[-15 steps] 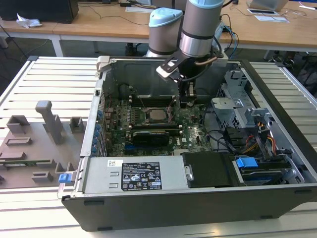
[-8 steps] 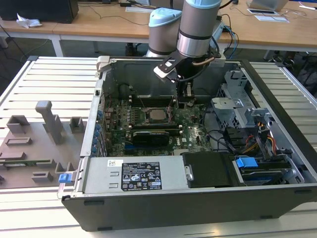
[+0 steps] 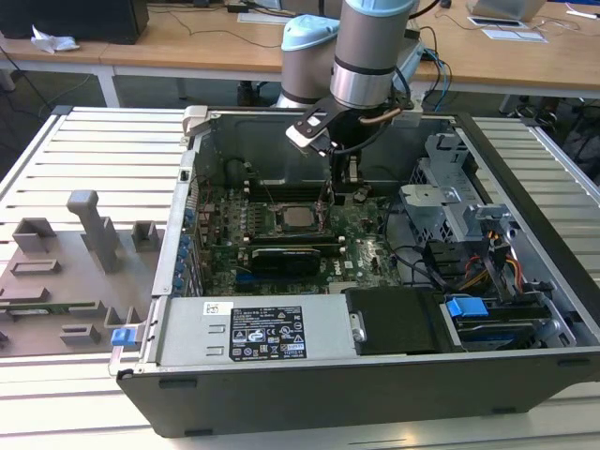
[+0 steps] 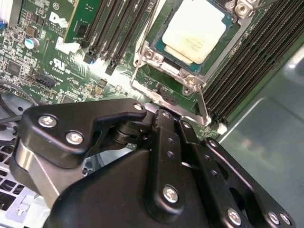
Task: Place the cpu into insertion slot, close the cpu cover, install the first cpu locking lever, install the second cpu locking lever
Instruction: 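Close the cpu cover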
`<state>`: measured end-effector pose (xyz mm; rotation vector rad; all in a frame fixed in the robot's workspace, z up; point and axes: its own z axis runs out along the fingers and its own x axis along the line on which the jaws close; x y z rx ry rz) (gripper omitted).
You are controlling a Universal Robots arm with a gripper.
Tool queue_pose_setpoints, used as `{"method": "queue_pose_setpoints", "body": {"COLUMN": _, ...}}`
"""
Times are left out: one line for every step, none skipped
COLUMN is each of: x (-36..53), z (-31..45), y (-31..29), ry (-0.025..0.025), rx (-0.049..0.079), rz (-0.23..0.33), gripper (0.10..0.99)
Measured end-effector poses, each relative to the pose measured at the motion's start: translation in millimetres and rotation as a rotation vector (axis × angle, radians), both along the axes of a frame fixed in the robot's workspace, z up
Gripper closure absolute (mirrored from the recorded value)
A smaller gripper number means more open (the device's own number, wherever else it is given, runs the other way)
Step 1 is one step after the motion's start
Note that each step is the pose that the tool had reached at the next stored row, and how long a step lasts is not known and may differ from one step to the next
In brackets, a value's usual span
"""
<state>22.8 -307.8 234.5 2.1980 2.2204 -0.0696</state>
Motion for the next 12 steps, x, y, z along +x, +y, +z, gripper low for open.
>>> {"method": "queue_pose_setpoints", "body": {"x": -0.5, "z": 0.0, "y": 0.0, "ry": 0.0, "rx": 0.0, "rz": 0.0, "gripper": 0.98}}
{"method": "queue_pose_setpoints", "body": {"x": -0.9, "z": 0.0, "y": 0.0, "ry": 0.0, "rx": 0.0, "rz": 0.0, "gripper": 0.98}}
{"method": "queue_pose_setpoints", "body": {"x": -1.5, "z": 0.0, "y": 0.0, "ry": 0.0, "rx": 0.0, "rz": 0.0, "gripper": 0.98}}
{"method": "queue_pose_setpoints", "body": {"x": -2.1, "z": -0.1, "y": 0.0, "ry": 0.0, "rx": 0.0, "rz": 0.0, "gripper": 0.98}}
{"method": "queue_pose_setpoints", "body": {"x": -2.6, "z": -0.1, "y": 0.0, "ry": 0.0, "rx": 0.0, "rz": 0.0, "gripper": 0.98}}
{"method": "queue_pose_setpoints", "body": {"x": -3.3, "z": -0.1, "y": 0.0, "ry": 0.0, "rx": 0.0, "rz": 0.0, "gripper": 0.98}}
{"method": "queue_pose_setpoints", "body": {"x": -4.1, "z": -0.1, "y": 0.0, "ry": 0.0, "rx": 0.0, "rz": 0.0, "gripper": 0.98}}
{"method": "queue_pose_setpoints", "body": {"x": -4.8, "z": -0.2, "y": 0.0, "ry": 0.0, "rx": 0.0, "rz": 0.0, "gripper": 0.98}}
{"method": "queue_pose_setpoints", "body": {"x": -5.6, "z": -0.2, "y": 0.0, "ry": 0.0, "rx": 0.0, "rz": 0.0, "gripper": 0.98}}
{"method": "queue_pose_setpoints", "body": {"x": -6.6, "z": -0.2, "y": 0.0, "ry": 0.0001, "rx": 0.0, "rz": 0.0, "gripper": 0.98}}
{"method": "queue_pose_setpoints", "body": {"x": -7.2, "z": -0.2, "y": 0.0, "ry": 0.0, "rx": 0.0, "rz": 0.0, "gripper": 0.98}}
{"method": "queue_pose_setpoints", "body": {"x": -7.7, "z": -0.2, "y": 0.0, "ry": 0.0, "rx": 0.0, "rz": 0.0, "gripper": 0.98}}
